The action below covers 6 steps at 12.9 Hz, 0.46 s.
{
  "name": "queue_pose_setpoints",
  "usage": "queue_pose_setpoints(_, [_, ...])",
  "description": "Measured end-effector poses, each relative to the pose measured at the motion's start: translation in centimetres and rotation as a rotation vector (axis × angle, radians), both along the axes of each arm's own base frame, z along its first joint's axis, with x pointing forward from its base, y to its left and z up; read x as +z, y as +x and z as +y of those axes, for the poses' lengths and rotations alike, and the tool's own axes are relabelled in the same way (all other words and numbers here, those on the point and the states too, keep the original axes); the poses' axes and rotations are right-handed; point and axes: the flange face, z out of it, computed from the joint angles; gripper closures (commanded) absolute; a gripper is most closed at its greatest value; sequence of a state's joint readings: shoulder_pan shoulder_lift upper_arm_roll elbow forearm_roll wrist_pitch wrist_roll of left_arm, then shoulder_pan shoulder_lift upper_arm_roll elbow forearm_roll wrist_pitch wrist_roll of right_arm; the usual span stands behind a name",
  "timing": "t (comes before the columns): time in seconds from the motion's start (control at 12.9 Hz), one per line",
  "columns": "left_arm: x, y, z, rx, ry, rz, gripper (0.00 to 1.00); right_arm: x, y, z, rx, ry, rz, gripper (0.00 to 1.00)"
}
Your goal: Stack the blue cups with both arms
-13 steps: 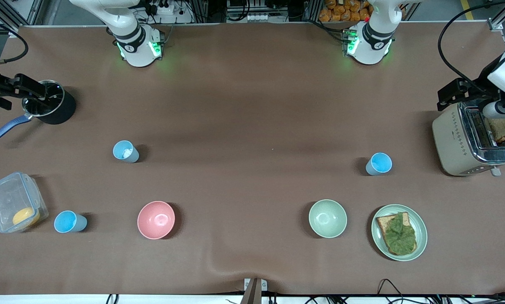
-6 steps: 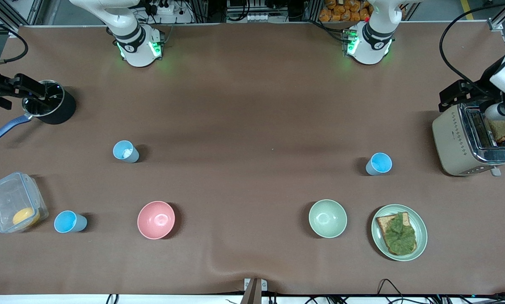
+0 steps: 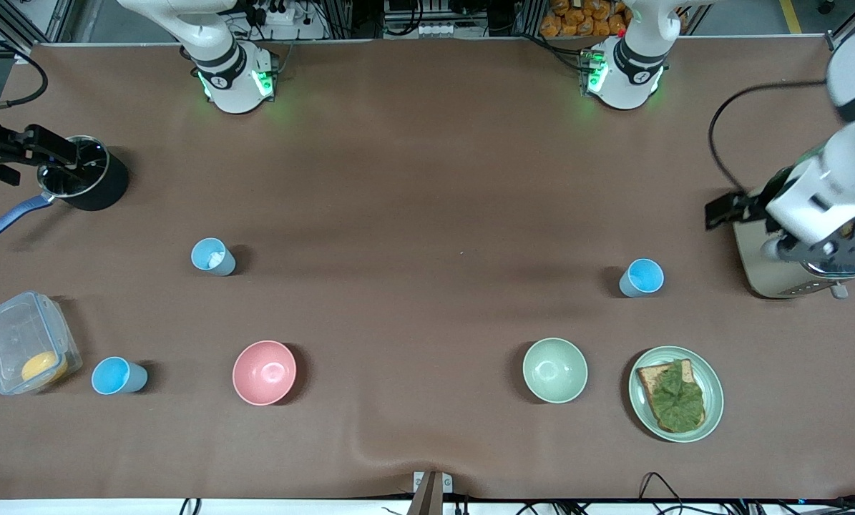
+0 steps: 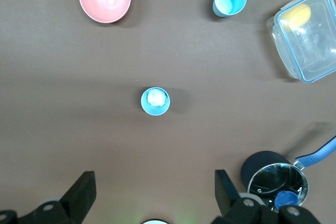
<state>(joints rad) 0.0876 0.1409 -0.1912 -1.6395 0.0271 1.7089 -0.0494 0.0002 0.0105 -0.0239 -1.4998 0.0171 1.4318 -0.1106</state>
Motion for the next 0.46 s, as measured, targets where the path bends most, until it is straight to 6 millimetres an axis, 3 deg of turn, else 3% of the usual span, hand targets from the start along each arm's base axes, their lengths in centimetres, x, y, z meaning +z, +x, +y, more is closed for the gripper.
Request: queue_pose_setpoints(0.46, [-8.8, -1.3, -1.0, 0.016, 0.034, -0.052, 0.00, 0.0, 0.0, 0.0, 0.000, 0.000, 0.001, 0.00])
